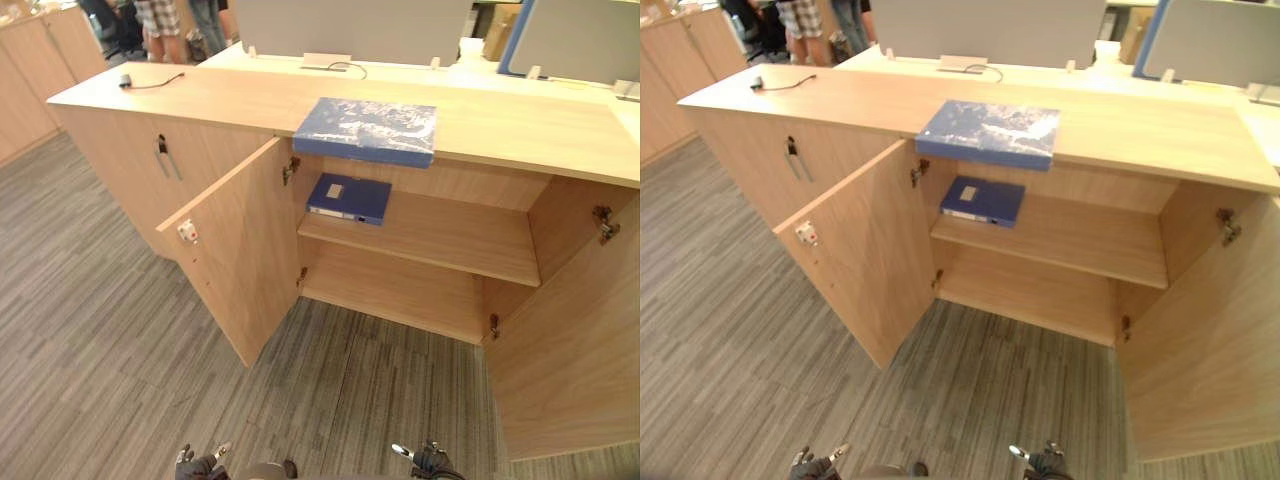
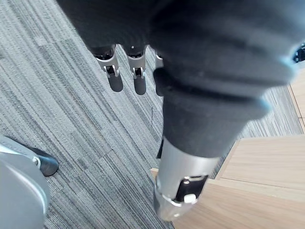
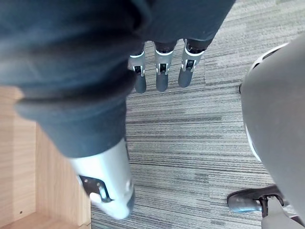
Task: Walk over to the cabinet, pick up the folder, carry it to the office cabinet, place the folder inside the office cabinet, then close the office cabinet door
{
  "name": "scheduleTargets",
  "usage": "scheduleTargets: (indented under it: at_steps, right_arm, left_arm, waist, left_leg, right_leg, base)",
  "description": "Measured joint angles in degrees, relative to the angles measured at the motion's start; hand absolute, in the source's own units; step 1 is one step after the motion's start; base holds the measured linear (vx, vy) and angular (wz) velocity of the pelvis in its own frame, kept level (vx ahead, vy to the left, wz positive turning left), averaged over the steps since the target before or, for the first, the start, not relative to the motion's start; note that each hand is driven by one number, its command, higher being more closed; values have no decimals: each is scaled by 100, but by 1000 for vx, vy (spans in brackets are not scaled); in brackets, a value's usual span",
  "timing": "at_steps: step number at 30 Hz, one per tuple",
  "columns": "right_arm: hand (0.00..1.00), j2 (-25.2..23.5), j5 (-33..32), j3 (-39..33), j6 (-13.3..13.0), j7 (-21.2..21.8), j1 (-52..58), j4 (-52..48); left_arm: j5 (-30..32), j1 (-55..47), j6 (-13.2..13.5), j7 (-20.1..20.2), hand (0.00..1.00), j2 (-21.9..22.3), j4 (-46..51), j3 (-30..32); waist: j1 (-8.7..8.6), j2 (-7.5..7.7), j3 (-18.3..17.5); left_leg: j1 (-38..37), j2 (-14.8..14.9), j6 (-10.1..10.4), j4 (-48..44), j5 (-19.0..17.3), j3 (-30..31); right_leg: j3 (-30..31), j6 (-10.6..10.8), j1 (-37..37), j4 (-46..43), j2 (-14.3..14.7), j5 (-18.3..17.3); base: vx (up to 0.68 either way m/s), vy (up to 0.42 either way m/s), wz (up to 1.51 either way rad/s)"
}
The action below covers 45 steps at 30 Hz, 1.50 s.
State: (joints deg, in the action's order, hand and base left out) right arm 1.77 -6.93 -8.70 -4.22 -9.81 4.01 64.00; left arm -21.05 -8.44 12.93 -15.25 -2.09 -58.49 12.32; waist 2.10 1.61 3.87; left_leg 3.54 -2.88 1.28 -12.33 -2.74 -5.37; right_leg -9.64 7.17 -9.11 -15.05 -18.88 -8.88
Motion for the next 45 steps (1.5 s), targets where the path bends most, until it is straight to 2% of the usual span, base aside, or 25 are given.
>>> scheduleTargets:
  at_steps: [4,6,7,8,10,12,14,15,16,17,20,23,24,25,26,27,29,30,32,33,34,35,37,42,45]
  right_arm:
    - [0,137,135,-26,64,83,36,62]
    - [0,187,134,-27,60,84,64,-66]
    - [0,197,135,-17,48,84,96,-154]
    - [0,197,136,21,33,82,107,-193]
    - [0,216,135,140,-13,82,103,-255]
    - [0,219,135,151,-43,82,79,-356]
    - [0,202,138,222,-61,72,26,-375]
    - [0,200,144,332,-65,59,41,-372]
    - [0,197,134,377,-61,61,68,-370]
    - [0,235,140,345,-51,54,82,-391]
    - [0,180,164,325,-46,52,70,-416]
    - [0,130,155,332,-30,10,77,-409]
    - [0,124,149,379,-26,2,86,-409]
    - [0,123,138,381,-24,-17,95,-407]
    - [0,124,138,390,-23,-43,109,-407]
    - [0,120,134,424,-19,-79,99,-405]
    - [0,107,133,425,-16,-111,79,-403]
    - [0,107,125,418,-16,-119,60,-392]
    - [0,94,105,409,-14,-160,7,-345]
    - [0,94,105,406,-15,-161,2,-341]
    - [0,136,106,391,-22,-161,11,-341]
    - [0,82,106,376,-13,-162,0,-265]
    - [0,-60,117,377,-33,-153,-55,-231]
    - [0,-83,136,347,-28,-150,-166,-68]
    - [0,-26,139,319,-15,-134,-152,84]
  left_arm:
    - [16,-58,-4,72,0,2,-40,7]
    - [52,-97,-16,103,0,20,-46,47]
    - [105,-160,-17,127,0,67,-36,51]
    - [166,-194,-20,137,0,62,-9,87]
    - [290,-188,-25,159,0,60,-11,110]
    - [309,-110,-30,204,0,61,-7,100]
    - [378,66,-110,252,0,113,-47,12]
    - [537,99,-127,333,0,51,33,-28]
    - [573,116,-118,347,0,9,115,-10]
    - [593,87,-146,342,0,115,99,-3]
    - [577,-14,-146,342,0,258,290,198]
    - [479,-108,-152,341,0,310,479,385]
    - [459,-98,-154,337,0,338,541,529]
    - [448,-80,-154,325,0,363,605,610]
    - [450,-78,-153,321,0,371,634,614]
    - [454,-73,-151,318,0,358,642,607]
    - [456,-55,-135,315,0,358,641,573]
    - [455,-40,-127,312,0,354,635,564]
    - [453,33,-120,300,0,289,539,433]
    - [451,47,-117,298,0,273,490,388]
    - [447,39,-110,285,0,275,415,251]
    - [405,94,-105,289,0,182,361,213]
    - [382,158,-101,299,0,-2,258,33]
    - [348,217,-114,313,0,-173,-61,-150]
    - [353,223,-117,316,0,-216,-164,-477]
  waist:
    - [-3,-35,-5]
    - [-78,-83,26]
    - [-156,-127,24]
    - [-186,-121,28]
    - [-226,-144,39]
    - [-263,-183,153]
    - [-283,-165,282]
    - [-285,-11,307]
    - [-271,148,322]
    - [-311,17,301]
    - [-285,-105,270]
    - [-245,-134,249]
    - [-188,-166,232]
    - [-127,-185,257]
    - [-98,-191,260]
    - [-19,-148,289]
    - [19,-171,311]
    - [23,-169,329]
    - [53,-139,355]
    - [55,-140,354]
    - [51,-229,312]
    - [55,-102,305]
    - [42,55,296]
    - [52,48,246]
    - [-12,18,157]
  left_leg:
    - [-475,-171,-112,823,266,-355]
    - [-696,-194,-126,1078,240,-412]
    - [-827,-172,-126,1192,238,-416]
    - [-948,-144,-137,1296,232,-488]
    - [-1016,-31,-158,1337,225,-543]
    - [-1016,204,-195,1260,214,-546]
    - [-892,445,-119,1051,84,-518]
    - [-852,345,-65,960,40,-482]
    - [-846,211,-19,880,-18,-443]
    - [-814,254,-43,701,-135,-315]
    - [-556,603,200,185,-367,-34]
    - [30,1139,424,-1233,-930,89]
    - [468,1358,445,-2304,-1079,120]
    - [834,1550,465,-3336,-1095,154]
    - [961,1621,465,-3774,-1095,129]
    - [1143,1724,419,-4466,-1121,-99]
    - [1246,1750,239,-4535,-1240,-464]
    - [1277,1734,201,-4399,-1268,-548]
    - [1373,1453,86,-3000,-1279,-659]
    - [1342,1347,73,-2450,-1114,-608]
    - [1229,1182,18,-1306,-159,-384]
    - [1121,974,85,-1232,-49,-393]
    - [1025,690,32,-996,-49,-323]
    - [396,479,-48,-383,-2,-390]
    - [-98,256,-78,718,502,-460]
  right_leg:
    - [324,18,706,-999,-281,46]
    - [243,-263,1084,-1679,-377,223]
    - [16,-498,1202,-1971,-436,371]
    - [-154,-579,1283,-2236,-483,404]
    - [-323,-429,1471,-2479,-318,223]
    - [-642,-401,1639,-2601,134,-332]
    - [-935,-433,1756,-2223,720,-533]
    - [-1072,-731,1599,-1541,713,-389]
    - [-1086,-737,1497,-1243,599,-521]
    - [-1289,-655,1421,-1121,650,-612]
    - [-1648,-703,1131,-783,1005,-712]
    - [-1898,-785,737,-289,1544,-669]
    - [-1907,-842,573,-179,1731,-704]
    - [-1864,-874,389,-85,1871,-725]
    - [-1816,-887,288,-27,1917,-732]
    - [-1651,-917,62,80,1919,-746]
    - [-1431,-923,-152,205,1806,-750]
    - [-1378,-922,-204,230,1750,-749]
    - [-1276,-891,-310,224,1417,-746]
    - [-1262,-829,-340,213,1327,-745]
    - [-1223,-600,-397,213,1261,-755]
    - [-1198,-435,-463,222,1078,-789]
    - [-1179,-424,-429,475,918,-571]
    - [-973,-253,-635,567,719,-63]
    - [-849,-57,-522,548,533,121]
  base:
    - [-12,140,-57]
    - [-39,141,-46]
    - [-42,129,-37]
    - [-39,133,-50]
    - [-13,48,-42]
    - [11,-58,-25]
    - [-11,-193,0]
    - [3,-205,24]
    - [50,-281,42]
    - [75,-230,36]
    - [114,-210,48]
    - [169,-188,32]
    - [247,-86,-12]
    - [271,-60,-30]
    - [385,-19,-56]
    - [326,9,-53]
    - [326,60,-56]
    - [256,95,-49]
    - [345,229,-34]
    - [434,340,-19]
    - [275,256,-8]
    - [326,266,3]
    - [294,235,15]
    - [157,118,-19]
    - [63,8,-22]
